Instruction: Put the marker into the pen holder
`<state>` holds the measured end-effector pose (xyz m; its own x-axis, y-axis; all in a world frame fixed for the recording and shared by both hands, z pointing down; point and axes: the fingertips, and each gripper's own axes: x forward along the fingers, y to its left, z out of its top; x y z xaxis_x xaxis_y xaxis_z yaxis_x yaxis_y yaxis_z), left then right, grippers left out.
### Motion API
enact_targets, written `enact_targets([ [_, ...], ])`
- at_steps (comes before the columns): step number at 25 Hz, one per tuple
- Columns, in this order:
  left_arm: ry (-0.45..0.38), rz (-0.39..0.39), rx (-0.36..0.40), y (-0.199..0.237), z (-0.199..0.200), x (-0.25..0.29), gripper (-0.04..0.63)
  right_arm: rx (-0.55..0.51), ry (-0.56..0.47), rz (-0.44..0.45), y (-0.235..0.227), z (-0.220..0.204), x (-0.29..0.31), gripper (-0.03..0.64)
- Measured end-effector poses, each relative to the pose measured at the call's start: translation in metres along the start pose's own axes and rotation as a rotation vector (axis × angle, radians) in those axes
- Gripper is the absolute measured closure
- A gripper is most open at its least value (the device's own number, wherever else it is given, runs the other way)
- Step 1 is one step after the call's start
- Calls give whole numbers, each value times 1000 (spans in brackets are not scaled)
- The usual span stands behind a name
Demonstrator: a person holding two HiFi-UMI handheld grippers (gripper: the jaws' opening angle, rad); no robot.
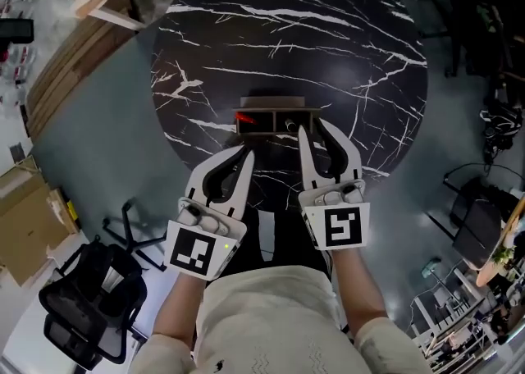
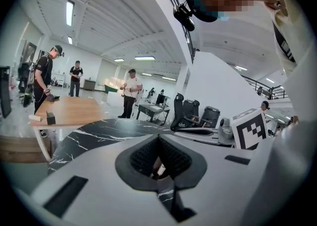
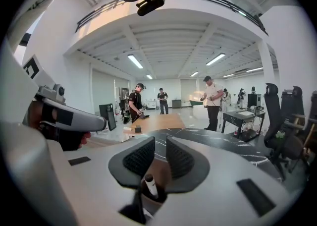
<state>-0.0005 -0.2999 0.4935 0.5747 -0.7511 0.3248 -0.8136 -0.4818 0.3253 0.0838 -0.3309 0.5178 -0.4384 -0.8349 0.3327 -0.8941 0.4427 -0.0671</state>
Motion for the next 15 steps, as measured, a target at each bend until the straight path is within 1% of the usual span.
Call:
enact_targets([
  [1,-11,-3,8,-3,6,-2,588,-12,3,5,0,4,-5,538],
  [3,-33,-9,22,-9,19,-5,588,3,-9,12,0,15,-13,538],
  [9,-99,-30,56,-29,56,-23,588,129,-15,40,13,40,-41,541],
  [12,-132,-44,68,-40,71,-32,588,116,0,55,23,53,-56,586],
  [15,-148,-58,85,-51,83,-42,588,78,10,90,34,68,-69,600],
])
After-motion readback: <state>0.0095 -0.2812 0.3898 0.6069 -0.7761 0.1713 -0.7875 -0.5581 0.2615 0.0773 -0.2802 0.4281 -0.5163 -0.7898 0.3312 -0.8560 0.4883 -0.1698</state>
